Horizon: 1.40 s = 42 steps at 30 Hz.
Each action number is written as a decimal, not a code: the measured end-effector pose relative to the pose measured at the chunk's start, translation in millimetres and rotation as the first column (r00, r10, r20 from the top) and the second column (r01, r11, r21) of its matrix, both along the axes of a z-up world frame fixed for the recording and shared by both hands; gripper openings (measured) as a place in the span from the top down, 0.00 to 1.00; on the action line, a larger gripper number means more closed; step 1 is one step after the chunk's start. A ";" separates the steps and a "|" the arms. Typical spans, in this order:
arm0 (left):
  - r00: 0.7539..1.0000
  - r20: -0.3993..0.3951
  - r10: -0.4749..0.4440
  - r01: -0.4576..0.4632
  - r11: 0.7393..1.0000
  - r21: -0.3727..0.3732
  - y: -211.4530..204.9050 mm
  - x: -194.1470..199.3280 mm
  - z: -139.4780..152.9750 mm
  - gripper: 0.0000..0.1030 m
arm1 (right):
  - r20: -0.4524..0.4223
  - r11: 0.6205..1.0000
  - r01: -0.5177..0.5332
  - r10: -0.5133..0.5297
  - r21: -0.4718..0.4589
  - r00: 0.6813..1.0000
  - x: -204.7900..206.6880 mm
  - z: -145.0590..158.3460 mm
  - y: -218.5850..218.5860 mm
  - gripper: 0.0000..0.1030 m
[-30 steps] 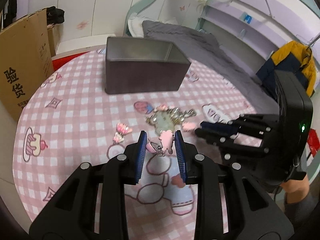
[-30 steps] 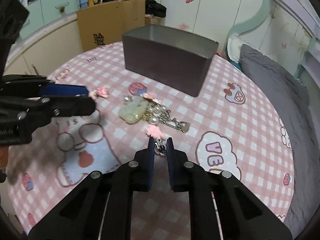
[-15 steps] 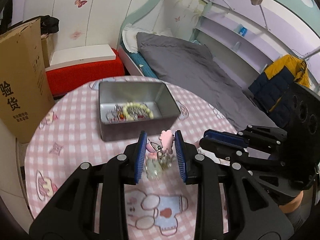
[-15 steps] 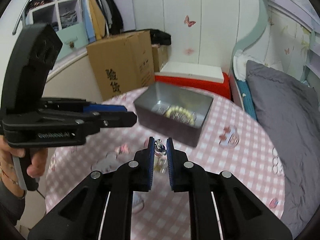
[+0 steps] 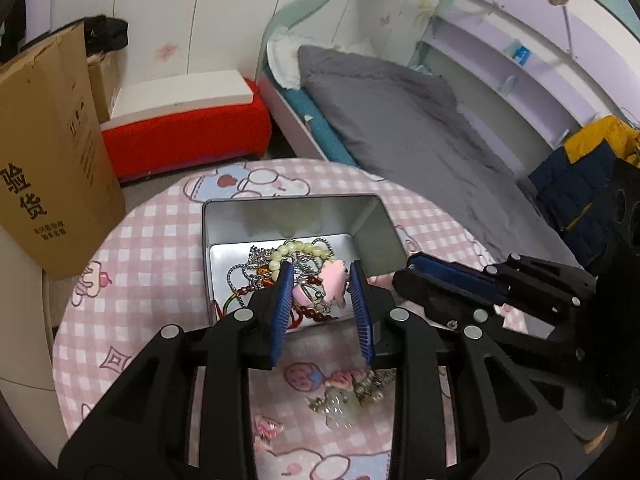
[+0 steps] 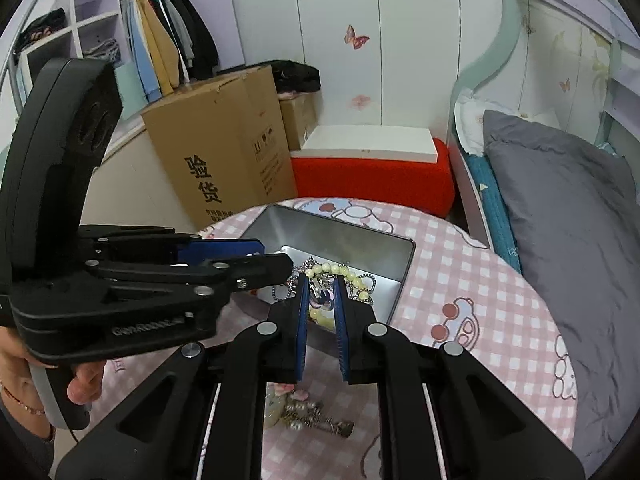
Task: Organize jewelry
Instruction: 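Carry both pieces into the grey tin and open both grippers, then move both open grippers back to the remaining charms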
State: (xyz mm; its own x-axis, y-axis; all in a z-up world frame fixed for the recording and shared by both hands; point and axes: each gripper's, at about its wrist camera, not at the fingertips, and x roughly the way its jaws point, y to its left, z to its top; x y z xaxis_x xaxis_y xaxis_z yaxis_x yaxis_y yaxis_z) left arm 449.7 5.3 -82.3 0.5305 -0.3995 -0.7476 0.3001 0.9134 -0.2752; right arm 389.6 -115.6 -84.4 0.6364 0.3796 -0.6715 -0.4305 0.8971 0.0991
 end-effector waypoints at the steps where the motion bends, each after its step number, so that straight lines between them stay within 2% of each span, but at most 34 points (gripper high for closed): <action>1: 1.000 -0.004 0.005 -0.005 1.000 0.007 -0.2 2.5 -3.7 0.72 | -0.010 1.000 0.000 0.000 -0.004 1.000 2.7 -3.8 1.5 0.90; 7: 0.999 -0.032 0.010 -0.010 1.000 -0.002 0.3 9.4 -19.1 0.72 | -0.046 1.000 0.012 -0.013 -0.008 0.999 14.6 -22.1 -1.4 0.90; 12: 1.000 -0.022 0.013 -0.013 1.000 -0.016 -0.7 8.1 -18.5 0.70 | -0.058 1.000 0.018 -0.017 0.013 0.998 16.4 -26.3 -5.1 0.90; 13: 1.000 -0.021 0.021 -0.021 1.000 -0.011 -0.1 8.3 -18.6 0.66 | -0.060 1.000 0.017 -0.016 0.013 0.998 17.0 -26.1 -5.1 0.89; 14: 0.999 -0.017 0.029 -0.029 1.000 -0.008 0.8 8.6 -18.8 0.53 | -0.063 1.000 0.018 -0.017 0.017 0.998 19.7 -26.1 -6.2 0.89; 15: 0.999 -0.014 0.034 -0.034 0.999 -0.013 2.2 8.6 -18.2 0.47 | -0.066 1.000 0.018 -0.017 0.023 0.998 19.4 -26.0 -7.1 0.89; 16: 0.999 -0.007 0.039 -0.039 0.999 -0.022 3.8 7.4 -17.3 0.45 | -0.067 0.999 0.022 -0.020 0.031 0.998 19.2 -25.8 -8.7 0.89; 24: 1.000 0.021 0.024 -0.023 0.999 -0.040 11.1 -9.6 -3.0 0.45 | -0.049 0.997 0.030 -0.026 0.070 0.998 8.0 -13.9 -21.2 0.86; 30: 0.996 0.086 0.013 -0.015 1.000 0.019 26.4 -46.2 6.5 0.45 | 0.008 0.997 0.017 -0.017 0.070 1.000 -26.5 2.9 -26.7 0.81; 35: 0.994 0.106 0.002 -0.015 0.992 0.124 39.4 -78.3 -11.7 0.45 | 0.036 0.999 0.003 -0.004 0.036 0.999 -55.4 1.4 -22.3 0.76; 42: 0.999 0.041 -0.021 0.014 0.989 0.146 48.0 -100.2 -46.8 0.45 | 0.009 1.000 -0.002 0.002 -0.013 1.000 -80.9 -22.2 -16.6 0.72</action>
